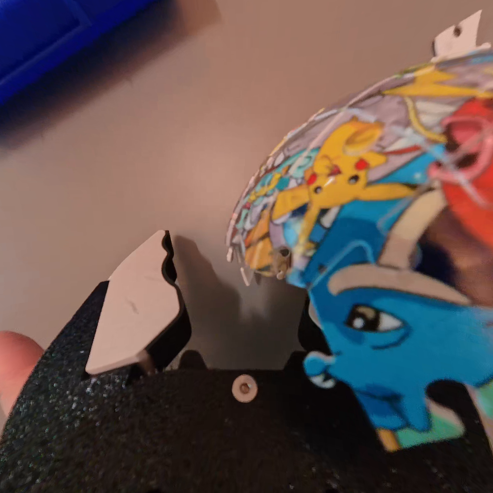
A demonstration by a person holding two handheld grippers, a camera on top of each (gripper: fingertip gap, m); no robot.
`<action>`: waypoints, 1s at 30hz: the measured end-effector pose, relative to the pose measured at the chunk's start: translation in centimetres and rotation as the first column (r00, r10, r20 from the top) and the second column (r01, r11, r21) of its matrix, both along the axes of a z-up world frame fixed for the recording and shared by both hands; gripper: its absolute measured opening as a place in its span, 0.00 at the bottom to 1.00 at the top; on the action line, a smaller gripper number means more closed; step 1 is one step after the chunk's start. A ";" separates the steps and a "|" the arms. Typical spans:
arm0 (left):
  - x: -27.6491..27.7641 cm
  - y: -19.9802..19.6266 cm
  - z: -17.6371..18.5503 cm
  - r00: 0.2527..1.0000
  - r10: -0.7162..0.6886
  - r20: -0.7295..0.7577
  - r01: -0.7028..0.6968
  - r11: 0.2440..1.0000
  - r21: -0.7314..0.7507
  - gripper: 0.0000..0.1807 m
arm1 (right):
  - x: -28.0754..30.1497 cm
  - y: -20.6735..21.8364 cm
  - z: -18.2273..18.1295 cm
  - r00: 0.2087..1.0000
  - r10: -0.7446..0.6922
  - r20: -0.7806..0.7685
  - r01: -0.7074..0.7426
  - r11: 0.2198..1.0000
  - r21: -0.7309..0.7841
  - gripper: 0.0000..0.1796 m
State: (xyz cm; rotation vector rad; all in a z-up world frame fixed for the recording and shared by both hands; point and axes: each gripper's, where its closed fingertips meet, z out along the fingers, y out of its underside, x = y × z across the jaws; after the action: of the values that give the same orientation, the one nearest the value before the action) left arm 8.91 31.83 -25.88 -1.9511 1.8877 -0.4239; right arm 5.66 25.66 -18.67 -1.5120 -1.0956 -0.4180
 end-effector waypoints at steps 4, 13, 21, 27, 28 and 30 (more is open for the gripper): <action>-1.6 0.9 0.7 1.000 -0.006 -0.023 0.007 1.000 0.027 0.55 | -0.1 0.0 0.0 1.000 0.001 0.009 -0.001 1.000 0.000 0.77; -4.7 1.0 2.0 0.985 -0.085 0.151 0.093 0.994 -0.049 0.36 | 0.2 0.1 -0.1 1.000 -0.008 0.012 0.008 1.000 -0.005 0.77; -5.0 -1.8 0.3 0.877 -0.426 0.220 0.401 0.903 0.153 0.21 | 0.1 0.2 -0.2 1.000 -0.015 0.023 0.015 1.000 0.000 0.77; -3.8 -2.5 0.3 0.873 -0.436 0.221 0.418 0.900 0.126 0.25 | 0.1 0.2 -0.3 0.999 -0.018 0.043 0.018 1.000 -0.006 0.77; -3.8 -2.7 0.3 0.862 -0.457 0.220 0.439 0.889 0.127 0.23 | 0.2 0.1 -0.3 0.999 -0.018 0.047 0.018 1.000 -0.008 0.77; -3.8 -3.0 0.2 0.843 -0.492 0.218 0.477 0.870 0.123 0.21 | 0.2 0.1 -0.3 0.999 -0.020 0.050 0.020 1.000 -0.011 0.77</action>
State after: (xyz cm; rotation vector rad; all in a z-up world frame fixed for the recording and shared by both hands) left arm 5.16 28.85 -25.65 -1.2857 2.1822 -0.7010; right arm 5.87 25.78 -18.95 -1.5309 -1.1247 -0.4663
